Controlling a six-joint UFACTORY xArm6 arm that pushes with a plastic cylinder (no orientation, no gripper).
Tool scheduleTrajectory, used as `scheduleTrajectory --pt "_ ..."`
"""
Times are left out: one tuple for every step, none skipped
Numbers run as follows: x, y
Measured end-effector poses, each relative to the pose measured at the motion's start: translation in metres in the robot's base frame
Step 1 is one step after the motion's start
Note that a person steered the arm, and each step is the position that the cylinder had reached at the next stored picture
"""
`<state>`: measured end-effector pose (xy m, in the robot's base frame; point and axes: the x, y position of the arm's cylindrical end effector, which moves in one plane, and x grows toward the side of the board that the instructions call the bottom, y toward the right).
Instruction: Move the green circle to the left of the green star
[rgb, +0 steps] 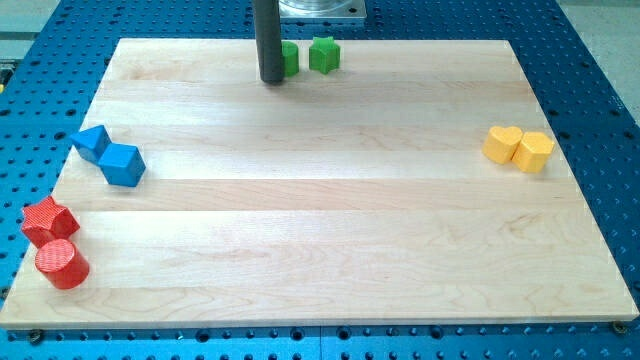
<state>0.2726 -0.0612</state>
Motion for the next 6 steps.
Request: scheduleTrajectory --pt "0.018 0.003" --pt "0.020 0.034" --pt "0.008 0.033" --pt "-0.003 0.031" --pt "-0.012 0.031" --pt "-0.012 0.029"
